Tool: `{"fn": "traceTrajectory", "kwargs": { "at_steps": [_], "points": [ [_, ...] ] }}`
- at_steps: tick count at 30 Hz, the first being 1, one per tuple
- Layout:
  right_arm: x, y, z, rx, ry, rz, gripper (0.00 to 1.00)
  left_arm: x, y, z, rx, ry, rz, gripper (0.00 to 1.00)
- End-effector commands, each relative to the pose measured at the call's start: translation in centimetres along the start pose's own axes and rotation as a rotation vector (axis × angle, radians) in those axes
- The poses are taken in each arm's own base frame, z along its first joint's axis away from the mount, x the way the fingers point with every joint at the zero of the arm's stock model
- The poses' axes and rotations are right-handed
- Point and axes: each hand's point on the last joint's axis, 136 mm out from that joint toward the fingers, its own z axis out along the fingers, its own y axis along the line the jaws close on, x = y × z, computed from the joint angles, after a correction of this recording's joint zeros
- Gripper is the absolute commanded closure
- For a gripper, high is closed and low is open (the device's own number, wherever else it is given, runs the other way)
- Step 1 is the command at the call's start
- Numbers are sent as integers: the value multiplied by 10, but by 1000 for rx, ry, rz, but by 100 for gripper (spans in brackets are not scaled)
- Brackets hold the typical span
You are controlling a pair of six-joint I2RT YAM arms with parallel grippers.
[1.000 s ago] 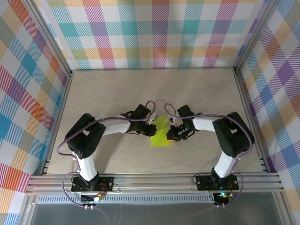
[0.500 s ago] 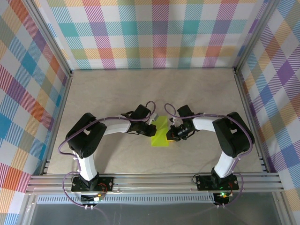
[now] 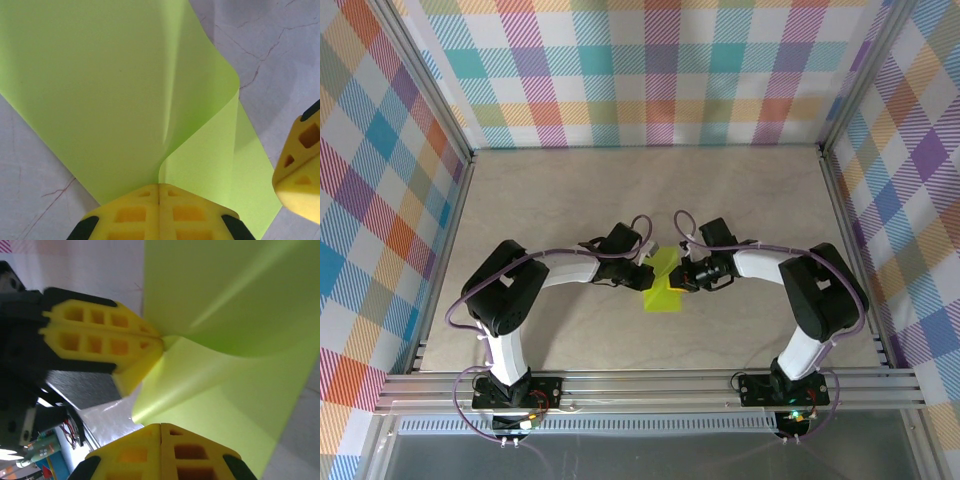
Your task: Fold a paper plane with a square sheet of paper (fold left side to right side)
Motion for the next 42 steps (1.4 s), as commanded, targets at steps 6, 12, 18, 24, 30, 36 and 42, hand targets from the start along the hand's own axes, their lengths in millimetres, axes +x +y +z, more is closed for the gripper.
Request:
{"fn": "traceTrajectory", "kwargs": {
  "at_steps": [6, 12, 18, 24, 30, 36, 42],
  "points": [
    [-5, 11, 19, -34, 4, -6, 100, 24, 17, 9, -47, 72, -24, 100],
    [-3, 3, 28, -13, 21, 6, 100, 24, 17, 8, -49, 66, -23, 100],
    [4, -9, 30, 36, 31, 29, 100, 23, 17, 7, -52, 60, -21, 100],
    [12, -25, 33, 89, 53, 68, 100, 21, 18, 7, -55, 55, -21, 100],
    [24, -41, 32, 151, 70, 124, 100, 16, 14, 5, -43, 42, -14, 100],
    [32, -49, 32, 171, 73, 165, 100, -9, 4, -9, -22, -17, 6, 85],
    [32, -51, 33, 172, 70, 179, 100, -26, -2, -40, -29, -103, -1, 74]
  ]
}}
